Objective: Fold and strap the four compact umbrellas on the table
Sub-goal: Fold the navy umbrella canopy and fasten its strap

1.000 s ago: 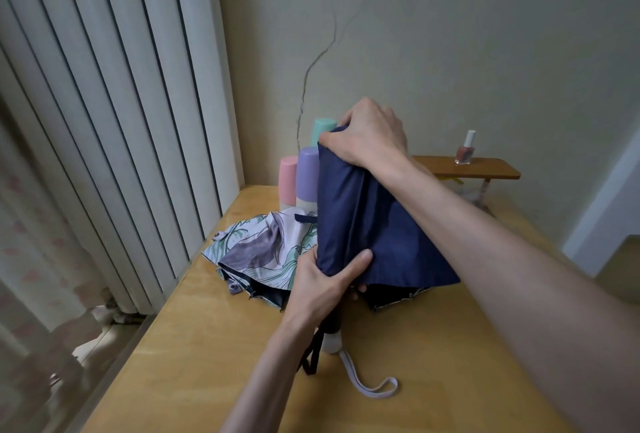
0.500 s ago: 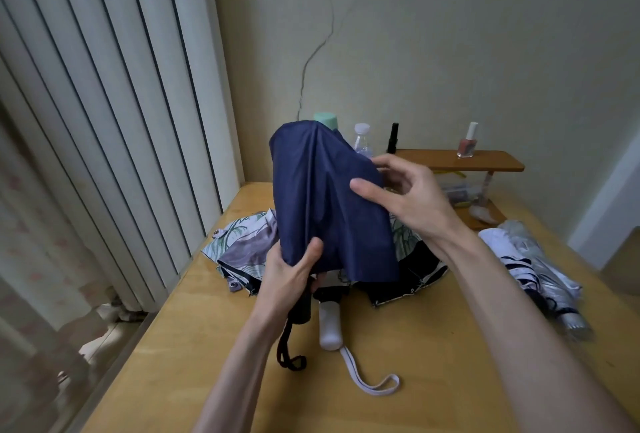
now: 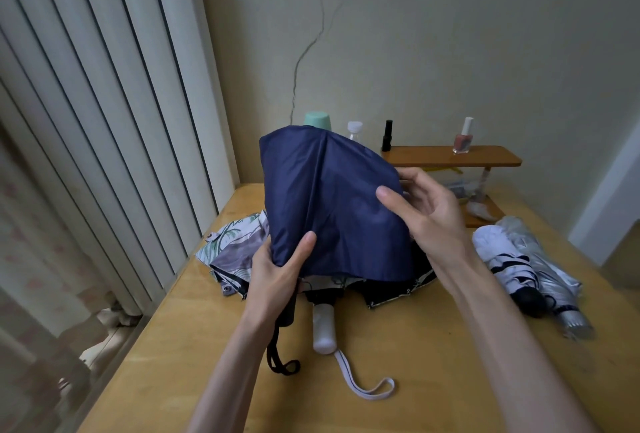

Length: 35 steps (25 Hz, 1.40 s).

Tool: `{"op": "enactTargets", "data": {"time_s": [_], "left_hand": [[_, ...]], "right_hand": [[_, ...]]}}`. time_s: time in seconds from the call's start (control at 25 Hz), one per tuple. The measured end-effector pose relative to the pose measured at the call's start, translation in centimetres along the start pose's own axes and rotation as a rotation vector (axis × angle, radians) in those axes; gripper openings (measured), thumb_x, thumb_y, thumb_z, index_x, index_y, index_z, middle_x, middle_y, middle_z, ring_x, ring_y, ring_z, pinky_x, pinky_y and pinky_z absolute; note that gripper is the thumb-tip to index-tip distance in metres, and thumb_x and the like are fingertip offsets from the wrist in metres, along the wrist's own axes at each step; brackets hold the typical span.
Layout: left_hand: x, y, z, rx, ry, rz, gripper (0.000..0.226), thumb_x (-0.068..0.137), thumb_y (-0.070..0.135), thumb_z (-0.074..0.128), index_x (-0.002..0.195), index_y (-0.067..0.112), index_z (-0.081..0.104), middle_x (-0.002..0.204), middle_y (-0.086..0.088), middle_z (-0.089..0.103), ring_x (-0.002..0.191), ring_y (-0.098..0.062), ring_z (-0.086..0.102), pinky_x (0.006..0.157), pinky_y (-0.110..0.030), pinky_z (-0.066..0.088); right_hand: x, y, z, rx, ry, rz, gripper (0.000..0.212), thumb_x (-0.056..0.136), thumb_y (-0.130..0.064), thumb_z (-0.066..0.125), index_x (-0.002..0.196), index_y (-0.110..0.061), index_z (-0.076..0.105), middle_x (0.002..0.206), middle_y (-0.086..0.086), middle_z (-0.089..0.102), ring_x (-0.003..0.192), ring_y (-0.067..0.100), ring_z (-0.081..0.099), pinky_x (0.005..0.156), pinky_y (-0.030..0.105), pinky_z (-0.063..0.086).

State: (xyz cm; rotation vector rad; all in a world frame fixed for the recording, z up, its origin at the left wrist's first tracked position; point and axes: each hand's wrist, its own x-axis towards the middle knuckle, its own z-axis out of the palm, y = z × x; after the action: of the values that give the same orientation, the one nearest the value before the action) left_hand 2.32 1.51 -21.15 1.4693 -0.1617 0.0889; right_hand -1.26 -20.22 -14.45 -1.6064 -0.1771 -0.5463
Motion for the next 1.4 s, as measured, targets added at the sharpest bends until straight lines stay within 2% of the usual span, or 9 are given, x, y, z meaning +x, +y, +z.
{"op": "enactTargets", "data": {"time_s": [0.12, 0.2, 0.4, 0.56, 0.72, 0.8, 0.92, 1.2, 1.4], "left_hand": [[0.4, 0.0, 0.0, -0.046, 0.081, -0.057, 0.046, 0.087, 0.052, 0.077, 0.116, 0.016, 0.074, 0.104, 0.002, 0.081, 0.090, -0.018, 0.075, 0.080, -0.038, 0.060], [0.5, 0.3, 0.1, -0.094, 0.144, -0.091, 0.038, 0.091, 0.050, 0.075, 0.109, 0.017, 0.073, 0.091, 0.002, 0.079, 0.080, -0.022, 0.070, 0.071, -0.040, 0.056], [0.7, 0.2, -0.2, -0.125, 0.182, -0.081, 0.034, 0.092, 0.047, 0.075, 0.106, 0.017, 0.071, 0.077, 0.012, 0.075, 0.067, -0.010, 0.067, 0.059, -0.030, 0.053], [0.7, 0.0, 0.0, -0.118, 0.192, -0.083, 0.030, 0.093, 0.043, 0.076, 0.103, 0.015, 0.071, 0.076, 0.010, 0.076, 0.063, -0.012, 0.067, 0.053, -0.028, 0.054], [1.0, -0.1, -0.4, -0.151, 0.233, -0.054, 0.028, 0.094, 0.038, 0.078, 0.103, 0.013, 0.070, 0.086, 0.002, 0.075, 0.067, -0.017, 0.070, 0.060, -0.028, 0.057], [0.9, -0.1, -0.5, -0.126, 0.218, -0.033, 0.033, 0.092, 0.038, 0.079, 0.111, 0.012, 0.072, 0.095, 0.006, 0.080, 0.082, -0.014, 0.075, 0.075, -0.030, 0.061], [0.5, 0.2, -0.2, -0.122, 0.174, -0.062, 0.033, 0.090, 0.040, 0.080, 0.107, 0.014, 0.070, 0.084, 0.008, 0.078, 0.075, -0.015, 0.071, 0.065, -0.033, 0.060], [-0.1, -0.5, 0.1, -0.081, 0.157, -0.032, 0.058, 0.087, 0.018, 0.087, 0.134, 0.014, 0.054, 0.113, -0.006, 0.078, 0.086, -0.024, 0.081, 0.065, -0.036, 0.065], [0.1, -1.1, 0.0, -0.113, 0.148, -0.046, 0.062, 0.090, 0.027, 0.084, 0.141, 0.020, 0.049, 0.126, -0.005, 0.073, 0.086, -0.026, 0.080, 0.065, -0.030, 0.064]], "right_hand": [[-0.8, 0.1, -1.8, 0.014, -0.386, 0.153, 0.094, 0.083, -0.013, 0.088, 0.157, -0.040, 0.037, 0.144, -0.009, 0.061, 0.131, 0.010, 0.063, 0.101, 0.028, 0.055], [-1.1, 0.8, -2.1, -0.127, -0.542, 0.114, 0.111, 0.084, -0.003, 0.087, 0.161, -0.047, 0.022, 0.151, -0.006, 0.056, 0.135, 0.012, 0.060, 0.105, 0.032, 0.053], [-0.8, 2.3, -0.1, -0.276, -0.210, -0.015, 0.056, 0.087, -0.010, 0.085, 0.133, -0.032, 0.063, 0.123, -0.015, 0.075, 0.116, 0.007, 0.070, 0.105, 0.047, 0.054], [-0.9, 2.8, 0.6, -0.282, 0.016, -0.071, 0.025, 0.086, -0.002, 0.083, 0.096, -0.024, 0.075, 0.088, -0.009, 0.078, 0.083, 0.004, 0.073, 0.077, 0.028, 0.058], [-2.0, 2.9, 1.4, -0.699, 0.429, -0.324, 0.023, 0.079, 0.001, 0.080, 0.090, -0.012, 0.064, 0.071, -0.011, 0.062, 0.060, 0.007, 0.053, 0.058, 0.004, 0.037], [-2.0, 3.0, 1.2, -0.712, 0.429, -0.338, 0.028, 0.077, 0.003, 0.078, 0.096, -0.011, 0.062, 0.075, -0.011, 0.062, 0.061, 0.002, 0.055, 0.058, 0.004, 0.040], [-1.6, 3.2, 1.1, -0.596, 0.285, -0.260, 0.033, 0.080, 0.006, 0.080, 0.099, -0.015, 0.062, 0.080, -0.008, 0.070, 0.072, 0.004, 0.067, 0.060, 0.017, 0.053], [-1.4, 3.2, 1.2, -0.355, 0.189, -0.168, 0.028, 0.084, 0.006, 0.079, 0.096, -0.013, 0.062, 0.078, -0.006, 0.072, 0.072, 0.011, 0.070, 0.060, 0.022, 0.055], [-1.3, 3.0, 1.4, -0.252, 0.185, -0.119, 0.027, 0.089, 0.005, 0.077, 0.097, -0.015, 0.061, 0.078, -0.005, 0.073, 0.072, 0.015, 0.072, 0.064, 0.030, 0.060]]}}
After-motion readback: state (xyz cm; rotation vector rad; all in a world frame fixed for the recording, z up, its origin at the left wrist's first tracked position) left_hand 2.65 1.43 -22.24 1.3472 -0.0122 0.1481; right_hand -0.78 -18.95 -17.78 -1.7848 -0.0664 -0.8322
